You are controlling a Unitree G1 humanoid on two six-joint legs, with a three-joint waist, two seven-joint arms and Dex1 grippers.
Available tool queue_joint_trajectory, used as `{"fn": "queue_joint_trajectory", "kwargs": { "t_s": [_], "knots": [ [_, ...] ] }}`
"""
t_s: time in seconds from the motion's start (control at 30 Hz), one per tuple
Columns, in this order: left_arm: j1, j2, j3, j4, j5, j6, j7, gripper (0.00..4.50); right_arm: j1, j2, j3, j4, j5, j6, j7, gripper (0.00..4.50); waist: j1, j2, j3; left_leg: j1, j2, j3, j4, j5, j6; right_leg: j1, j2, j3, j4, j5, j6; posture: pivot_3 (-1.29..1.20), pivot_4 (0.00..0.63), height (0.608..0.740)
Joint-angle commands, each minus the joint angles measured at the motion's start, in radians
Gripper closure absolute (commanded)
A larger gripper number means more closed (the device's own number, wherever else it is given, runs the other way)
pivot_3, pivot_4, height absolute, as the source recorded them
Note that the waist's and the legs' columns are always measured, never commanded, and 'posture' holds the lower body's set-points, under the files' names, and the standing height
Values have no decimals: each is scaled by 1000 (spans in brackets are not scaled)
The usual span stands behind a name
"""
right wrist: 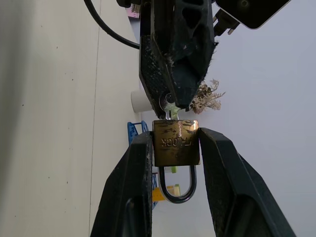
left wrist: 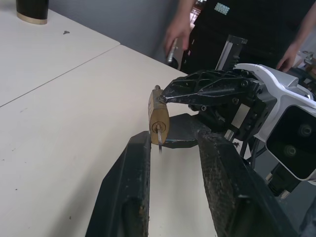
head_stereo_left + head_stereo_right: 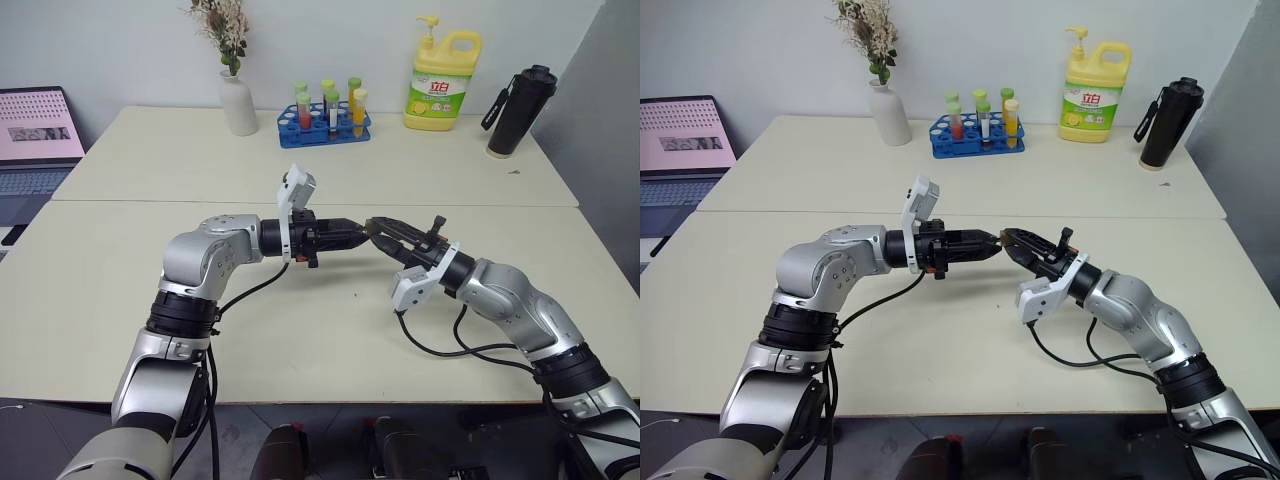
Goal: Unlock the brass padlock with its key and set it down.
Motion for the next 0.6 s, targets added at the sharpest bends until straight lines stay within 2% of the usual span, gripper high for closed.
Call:
{"fn": "queue_joint_trajectory", "kwargs": {
  "t_s": [0.03, 0.07, 0.37, 0.5, 0.6],
  "knots": [
    [-28, -1, 3, -11, 13, -36, 1, 4179, -6, 2, -27, -26, 27, -2, -2, 3509, 0, 0, 0, 0, 0, 0, 0, 0, 0, 0, 0, 0, 0, 0, 0, 0, 150, 740],
    [-28, 0, 1, -10, 17, -42, -1, 4484, -5, 2, -26, -26, 27, -2, -2, 3509, 0, 0, 0, 0, 0, 0, 0, 0, 0, 0, 0, 0, 0, 0, 0, 0, 150, 740],
    [-21, 1, -24, -9, 59, -100, -10, 4500, -1, 5, -21, -28, 32, 0, 4, 3509, 0, 0, 0, 0, 0, 0, 0, 0, 0, 0, 0, 0, 0, 0, 0, 0, 150, 740],
    [-2, 9, -62, -36, 114, -192, -27, 4500, 2, 7, -22, -31, 39, 6, 10, 3509, 0, 0, 0, 0, 0, 0, 0, 0, 0, 0, 0, 0, 0, 0, 0, 0, 150, 740],
    [31, 29, -102, -60, 205, -367, -38, 4500, 6, 12, -26, -33, 49, 15, 16, 3509, 0, 0, 0, 0, 0, 0, 0, 0, 0, 0, 0, 0, 0, 0, 0, 0, 150, 740]
  ]
}}
